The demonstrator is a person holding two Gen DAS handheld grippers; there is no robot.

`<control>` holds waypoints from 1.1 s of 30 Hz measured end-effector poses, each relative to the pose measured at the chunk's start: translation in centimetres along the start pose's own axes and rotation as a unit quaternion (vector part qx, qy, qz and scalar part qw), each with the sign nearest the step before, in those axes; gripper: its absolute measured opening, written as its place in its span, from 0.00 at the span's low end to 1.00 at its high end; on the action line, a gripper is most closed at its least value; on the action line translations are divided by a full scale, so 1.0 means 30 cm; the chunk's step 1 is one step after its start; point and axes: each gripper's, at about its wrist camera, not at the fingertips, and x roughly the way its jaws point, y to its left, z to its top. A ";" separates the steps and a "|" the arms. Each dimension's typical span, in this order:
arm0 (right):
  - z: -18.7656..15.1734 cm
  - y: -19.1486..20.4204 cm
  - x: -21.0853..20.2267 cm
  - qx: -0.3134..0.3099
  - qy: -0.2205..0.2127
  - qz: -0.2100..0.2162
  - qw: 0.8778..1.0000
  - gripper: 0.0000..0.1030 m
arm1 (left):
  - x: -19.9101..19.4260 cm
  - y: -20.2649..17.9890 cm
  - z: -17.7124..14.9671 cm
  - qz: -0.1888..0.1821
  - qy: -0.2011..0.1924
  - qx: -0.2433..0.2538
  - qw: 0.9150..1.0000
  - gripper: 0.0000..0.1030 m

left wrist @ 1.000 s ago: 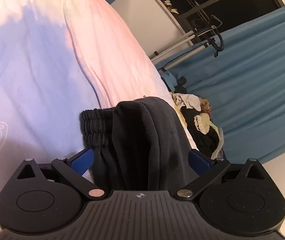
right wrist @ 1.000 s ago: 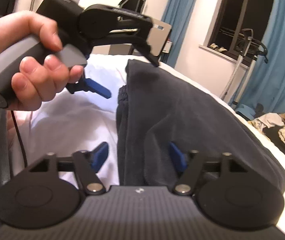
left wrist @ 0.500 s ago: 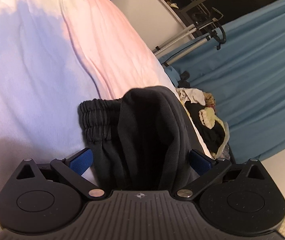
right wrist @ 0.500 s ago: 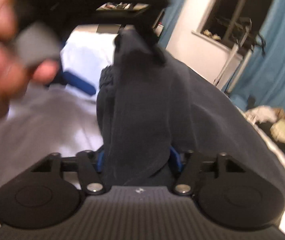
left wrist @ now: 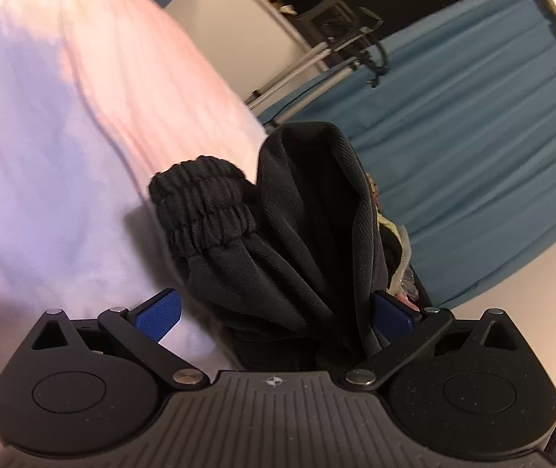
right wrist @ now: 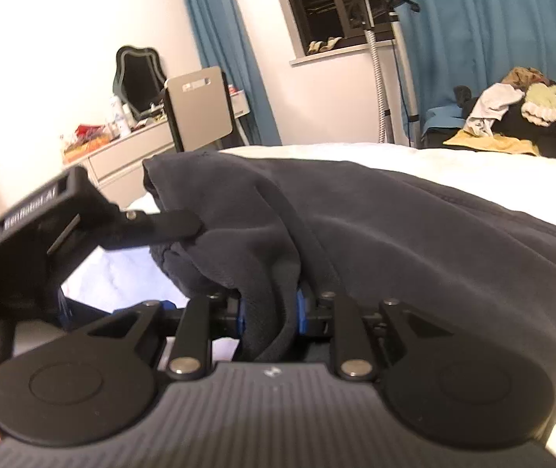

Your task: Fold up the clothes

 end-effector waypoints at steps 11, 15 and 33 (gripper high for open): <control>0.061 -0.087 -0.032 0.063 -0.024 -0.001 0.998 0.23 | 0.052 -0.037 -0.042 0.058 0.019 0.033 0.998 1.00; 0.052 -0.082 -0.030 0.055 -0.024 -0.001 0.998 0.23 | 0.080 -0.021 -0.036 0.000 0.019 0.001 1.000 1.00; -0.064 0.101 0.020 -0.166 0.022 -0.030 0.985 0.25 | 0.219 0.085 -0.032 -0.093 0.069 -0.112 0.987 1.00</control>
